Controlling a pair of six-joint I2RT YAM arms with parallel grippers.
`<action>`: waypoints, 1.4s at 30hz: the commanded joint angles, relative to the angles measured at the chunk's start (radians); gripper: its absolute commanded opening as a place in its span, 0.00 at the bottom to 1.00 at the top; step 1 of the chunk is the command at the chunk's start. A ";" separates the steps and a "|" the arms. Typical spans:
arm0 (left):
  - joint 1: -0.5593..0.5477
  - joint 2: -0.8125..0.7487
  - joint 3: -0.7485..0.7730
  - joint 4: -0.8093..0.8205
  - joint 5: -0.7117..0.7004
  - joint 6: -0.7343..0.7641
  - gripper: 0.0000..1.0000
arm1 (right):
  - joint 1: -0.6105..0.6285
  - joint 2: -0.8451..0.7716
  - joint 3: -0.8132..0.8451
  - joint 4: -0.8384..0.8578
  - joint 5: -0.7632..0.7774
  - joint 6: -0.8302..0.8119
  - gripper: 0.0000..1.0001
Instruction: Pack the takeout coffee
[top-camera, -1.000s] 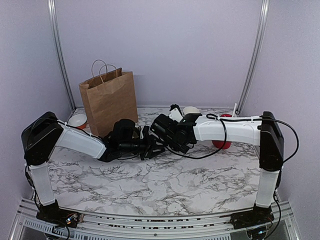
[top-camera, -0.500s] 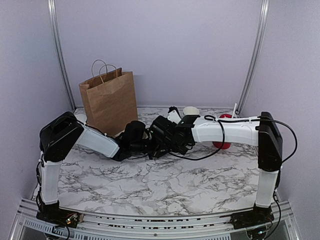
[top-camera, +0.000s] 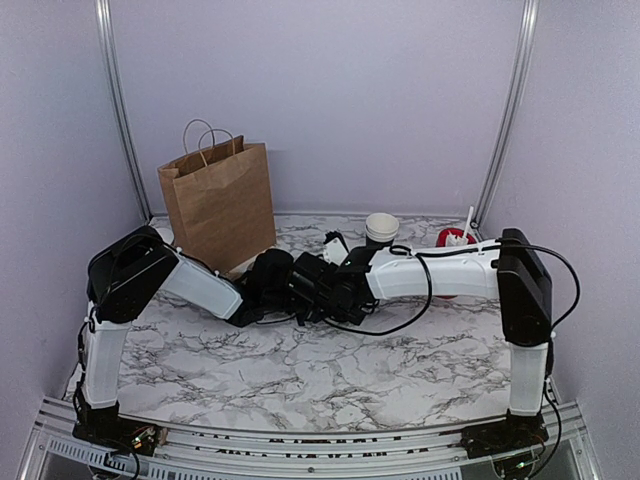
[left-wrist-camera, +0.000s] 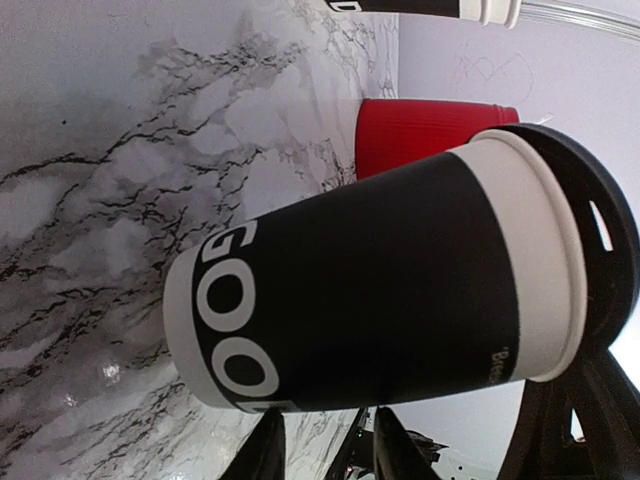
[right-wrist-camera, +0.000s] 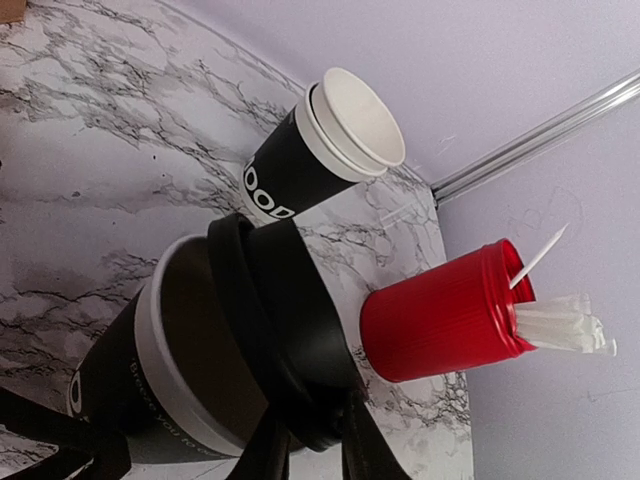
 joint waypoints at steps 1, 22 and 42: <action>0.002 0.020 0.016 0.024 0.003 0.012 0.31 | 0.024 0.011 0.028 -0.035 -0.032 0.073 0.18; 0.003 -0.019 -0.033 0.033 -0.003 0.021 0.31 | 0.076 0.011 0.044 -0.065 -0.139 0.128 0.41; 0.017 -0.070 -0.071 0.035 0.000 0.034 0.31 | 0.036 -0.091 0.081 0.016 -0.384 0.000 0.81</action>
